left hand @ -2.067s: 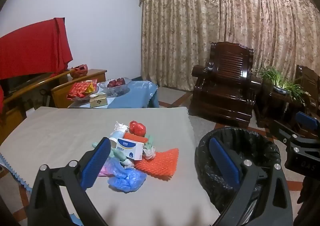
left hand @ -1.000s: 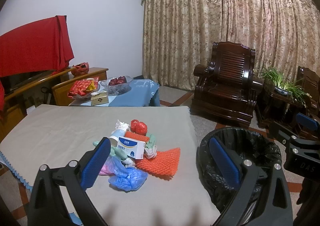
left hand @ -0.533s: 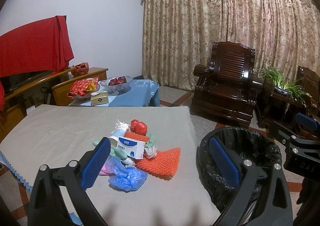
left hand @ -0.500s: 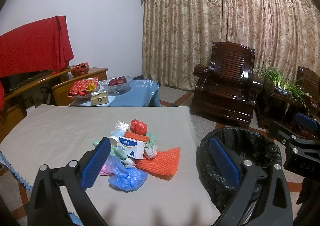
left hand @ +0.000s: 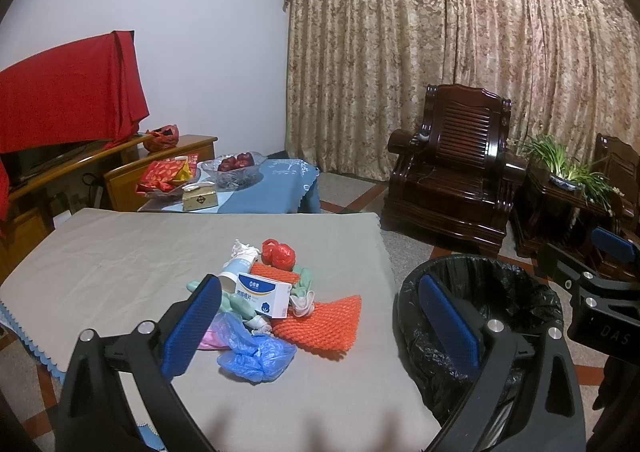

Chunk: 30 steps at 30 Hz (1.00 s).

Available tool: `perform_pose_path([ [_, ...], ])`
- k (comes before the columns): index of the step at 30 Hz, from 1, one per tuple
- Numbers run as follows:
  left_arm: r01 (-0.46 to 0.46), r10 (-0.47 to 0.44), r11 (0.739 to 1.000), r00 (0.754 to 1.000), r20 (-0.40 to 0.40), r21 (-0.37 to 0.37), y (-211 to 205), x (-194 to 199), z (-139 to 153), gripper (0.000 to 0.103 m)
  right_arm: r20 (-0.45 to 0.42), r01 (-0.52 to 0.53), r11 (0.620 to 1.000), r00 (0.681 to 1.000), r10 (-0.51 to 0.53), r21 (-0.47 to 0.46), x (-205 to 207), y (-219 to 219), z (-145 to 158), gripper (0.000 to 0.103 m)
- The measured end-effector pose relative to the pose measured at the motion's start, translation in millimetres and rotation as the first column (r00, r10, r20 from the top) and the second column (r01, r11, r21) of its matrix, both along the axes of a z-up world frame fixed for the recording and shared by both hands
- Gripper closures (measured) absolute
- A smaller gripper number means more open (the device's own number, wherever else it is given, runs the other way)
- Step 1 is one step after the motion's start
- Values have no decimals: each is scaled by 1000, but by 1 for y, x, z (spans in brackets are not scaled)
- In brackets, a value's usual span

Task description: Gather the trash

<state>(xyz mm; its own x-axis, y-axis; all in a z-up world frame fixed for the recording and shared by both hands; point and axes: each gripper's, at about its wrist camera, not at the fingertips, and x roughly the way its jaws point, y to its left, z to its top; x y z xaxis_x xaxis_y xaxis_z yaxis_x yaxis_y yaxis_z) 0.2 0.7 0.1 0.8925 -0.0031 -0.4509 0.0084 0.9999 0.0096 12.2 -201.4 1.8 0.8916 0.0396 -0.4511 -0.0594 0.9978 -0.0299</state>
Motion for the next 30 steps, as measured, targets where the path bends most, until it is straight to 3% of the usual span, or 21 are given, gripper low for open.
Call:
perform_pose_path([
  [18,-1,1,1000,1000,-1,0,0,0,0,6,-2,-1,1000,1000,1,2,0,-2,1,5],
  [30,-3,3,1000,1000,-3,-4,3,2,-3,6,-2,-18,1000,1000,18,8,8,24,-15,5],
])
